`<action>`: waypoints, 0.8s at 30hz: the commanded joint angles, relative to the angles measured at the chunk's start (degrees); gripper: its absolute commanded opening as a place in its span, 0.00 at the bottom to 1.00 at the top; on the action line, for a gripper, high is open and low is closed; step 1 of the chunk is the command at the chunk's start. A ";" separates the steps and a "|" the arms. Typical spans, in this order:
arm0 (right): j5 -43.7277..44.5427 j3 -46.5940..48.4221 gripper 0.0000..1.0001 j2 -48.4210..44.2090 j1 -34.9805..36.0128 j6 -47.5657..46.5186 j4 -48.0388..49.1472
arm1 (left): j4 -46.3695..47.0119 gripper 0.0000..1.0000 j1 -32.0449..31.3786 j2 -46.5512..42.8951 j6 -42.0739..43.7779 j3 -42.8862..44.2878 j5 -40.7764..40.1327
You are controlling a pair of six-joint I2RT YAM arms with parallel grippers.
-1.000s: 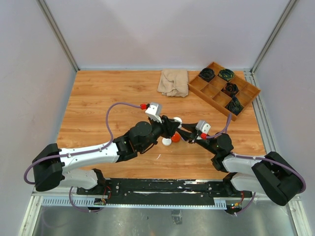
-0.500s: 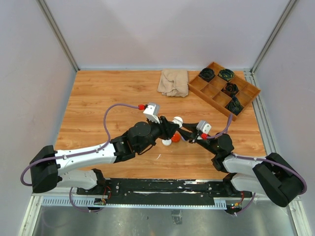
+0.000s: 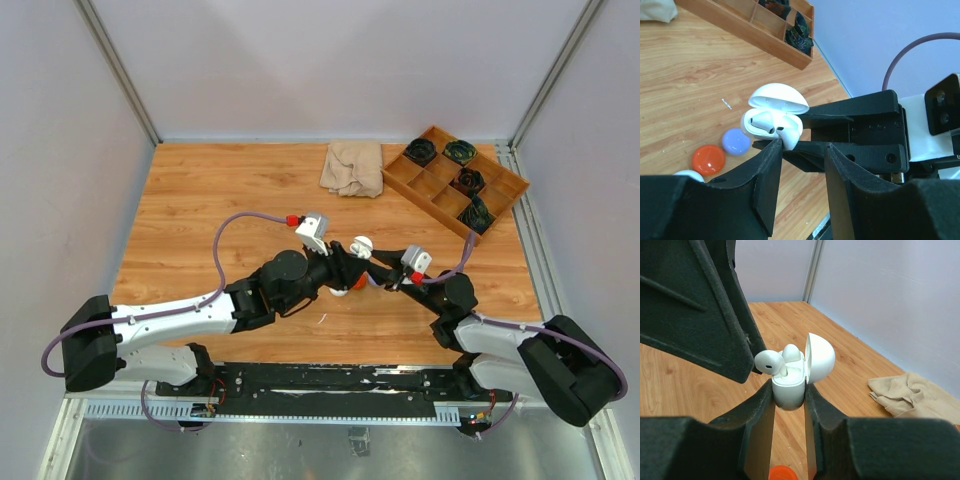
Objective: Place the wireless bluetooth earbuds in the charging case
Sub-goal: Place the earbud in the charging case.
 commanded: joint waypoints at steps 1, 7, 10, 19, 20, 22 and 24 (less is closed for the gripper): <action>0.45 -0.53 0.01 -0.91 1.43 -1.15 0.76 | 0.22 0.45 -1.00 -0.34 -0.13 1.31 0.65; 0.36 -0.42 0.01 -0.49 1.38 -1.24 0.77 | 0.19 0.45 -1.26 0.07 -0.13 2.32 1.53; 0.21 -0.28 0.01 -0.07 1.39 -1.10 0.74 | 0.24 0.46 -1.34 0.45 0.23 3.00 1.58; -0.32 -0.17 0.01 0.59 1.42 -0.80 1.20 | -3.30 0.48 -1.36 2.53 0.35 6.03 0.84; -0.42 -0.16 0.01 0.58 1.43 -0.80 1.18 | -3.86 0.49 -1.38 2.58 0.45 6.32 0.75; -0.64 -0.19 0.01 0.50 1.43 -0.84 1.06 | -5.06 0.51 -1.37 1.96 1.07 6.56 0.39; -0.76 -0.17 0.01 0.29 1.41 -0.80 0.78 | -6.51 0.54 -1.32 0.59 2.25 6.56 -0.30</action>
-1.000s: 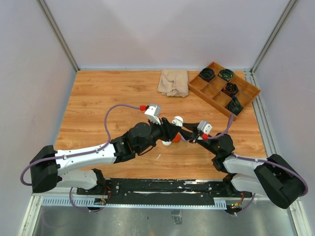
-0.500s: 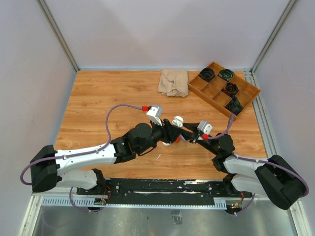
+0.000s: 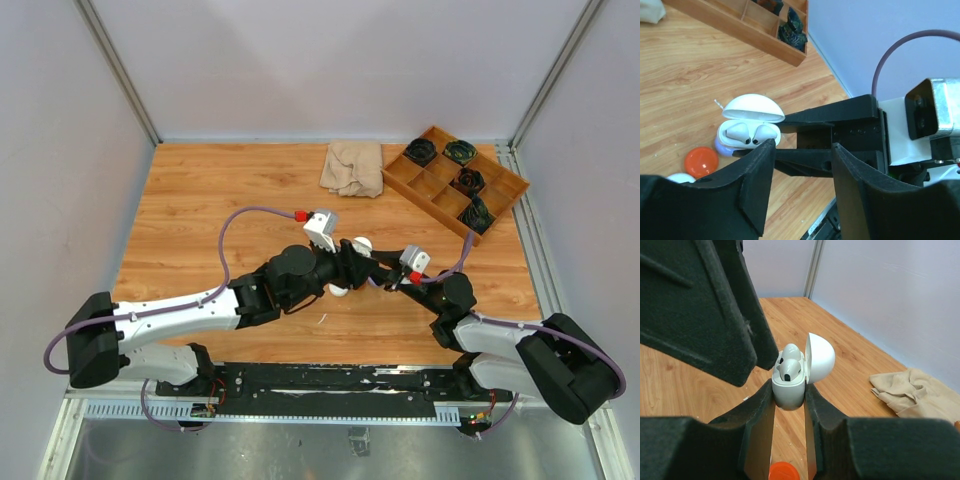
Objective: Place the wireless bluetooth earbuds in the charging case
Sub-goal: Place the earbud in the charging case.
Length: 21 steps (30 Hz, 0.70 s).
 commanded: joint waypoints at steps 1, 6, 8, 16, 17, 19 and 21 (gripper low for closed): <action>-0.90 -0.09 0.01 -0.40 1.42 -0.64 1.24 | -3.70 0.57 -0.46 -2.28 2.49 1.95 -2.04; -1.70 0.35 0.01 -0.66 1.43 -0.73 0.09 | -9.40 0.68 3.97 -6.78 5.47 2.17 1.99; -2.25 0.64 0.01 -0.43 1.37 -0.73 -0.09 | -10.73 0.69 7.79 -8.57 5.41 1.80 7.95; -7.18 2.72 0.01 0.99 1.34 0.24 -0.22 | -14.74 0.74 18.42 -10.51 8.51 2.54 27.45; -8.05 3.04 0.01 1.00 1.28 0.42 -0.39 | -14.39 0.75 20.02 -10.34 8.42 2.28 30.03; -10.15 4.12 0.01 1.00 1.19 0.79 -1.71 | -12.97 0.75 23.23 -9.46 7.61 1.81 36.78; -11.82 5.15 0.01 1.00 1.09 1.16 -3.04 | -10.67 0.75 25.23 -8.47 6.59 1.44 44.03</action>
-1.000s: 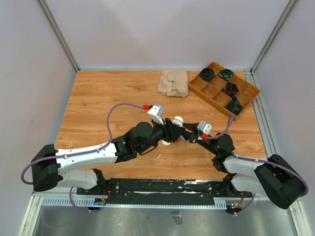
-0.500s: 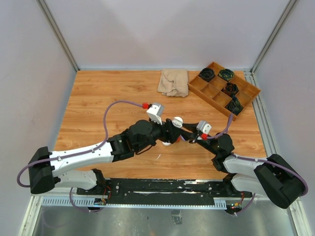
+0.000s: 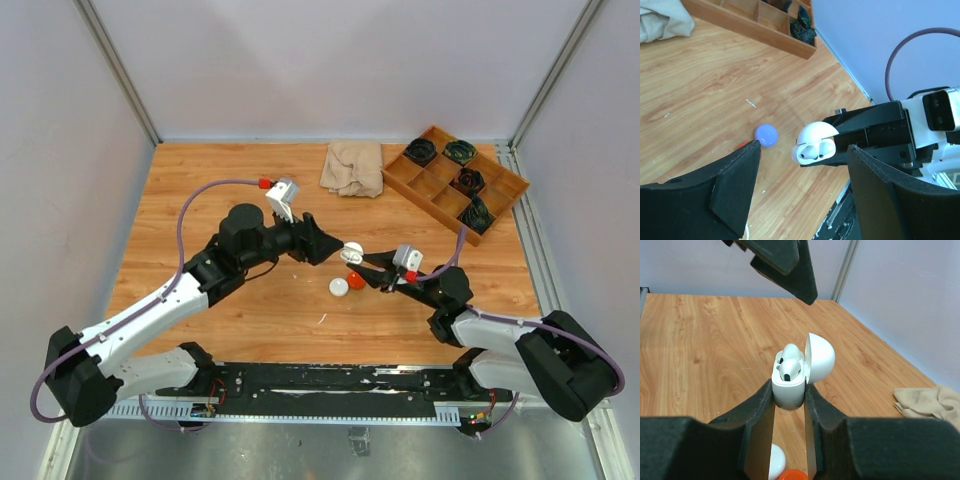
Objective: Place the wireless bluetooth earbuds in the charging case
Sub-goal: Place the earbud in the charging case, then close the charging case.
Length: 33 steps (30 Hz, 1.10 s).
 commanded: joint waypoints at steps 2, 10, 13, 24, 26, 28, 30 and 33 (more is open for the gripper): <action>-6.09 3.60 0.01 0.13 1.08 1.27 -0.71 | 4.51 0.75 4.47 2.31 -1.06 0.25 20.51; -10.49 6.44 0.01 0.77 0.99 2.91 -1.99 | 8.93 0.75 5.59 7.10 -3.62 0.47 27.87; -11.00 6.98 0.01 1.05 0.92 3.22 -2.19 | 10.30 0.75 5.62 8.07 -4.14 0.51 29.96; -14.41 7.71 0.01 2.13 -0.27 6.75 -4.64 | 17.54 0.69 6.03 5.95 -6.14 -1.45 36.68; -14.78 7.89 0.01 1.99 -0.62 7.33 -6.09 | 18.41 0.69 6.12 5.31 -6.43 -1.73 37.58; -14.85 8.04 0.01 1.51 -0.98 7.82 -7.59 | 18.41 0.69 6.13 4.72 -6.36 -1.81 38.02; -14.42 8.04 0.01 0.68 -1.54 8.66 -9.62 | 16.36 0.69 6.46 4.02 -5.38 -1.59 36.97; -11.40 8.29 0.01 -2.00 -2.74 9.42 -17.82 | 9.79 0.70 7.50 2.17 -2.57 -1.50 31.39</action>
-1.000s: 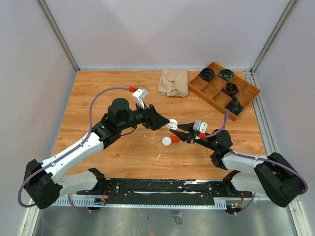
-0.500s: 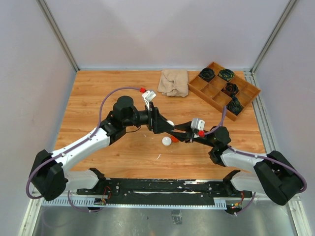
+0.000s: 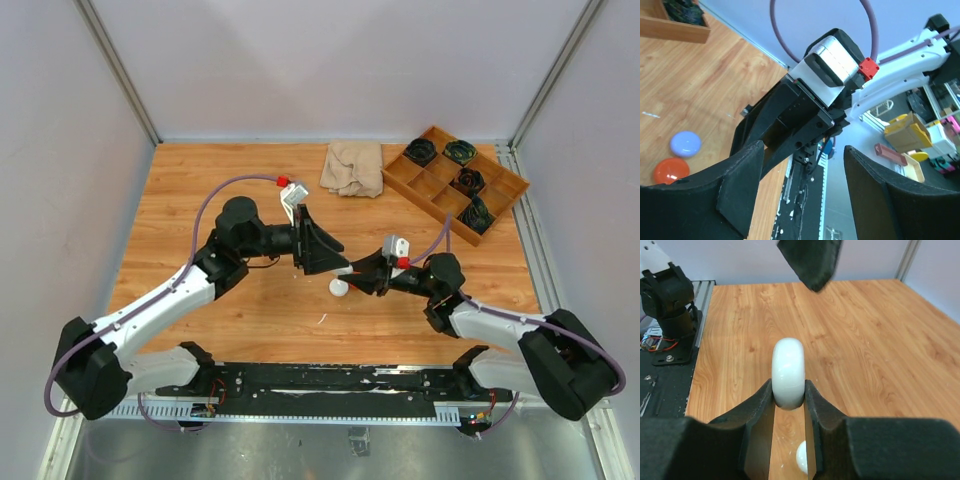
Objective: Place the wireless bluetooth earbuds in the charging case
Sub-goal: Close the charging case.
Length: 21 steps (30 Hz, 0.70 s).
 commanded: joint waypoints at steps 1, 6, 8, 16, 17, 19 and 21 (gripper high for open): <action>3.35 2.27 0.01 -4.48 -2.67 2.18 -12.41 | -8.89 0.71 1.84 -3.67 3.78 -0.23 -6.85; 12.85 7.01 0.01 -11.41 -4.71 1.13 -39.25 | -23.65 0.75 3.48 -8.75 8.25 0.74 -29.90; 15.82 9.01 0.01 -13.07 -6.14 1.57 -48.56 | -29.18 0.80 3.92 -10.79 8.92 1.39 -40.09; 19.58 13.80 0.01 -11.37 -16.71 8.18 -70.21 | -41.05 0.91 4.97 -18.33 13.25 2.49 -61.76; 19.45 14.09 0.01 -10.52 -17.96 8.79 -71.58 | -41.04 0.92 4.95 -19.44 13.82 1.81 -63.78; 19.32 14.38 0.01 -8.31 -20.47 10.17 -73.84 | -41.21 0.93 4.95 -21.27 15.02 0.84 -67.35; 17.91 14.60 0.01 -5.52 -23.01 10.97 -75.13 | -41.63 0.93 4.97 -22.85 16.25 0.68 -70.48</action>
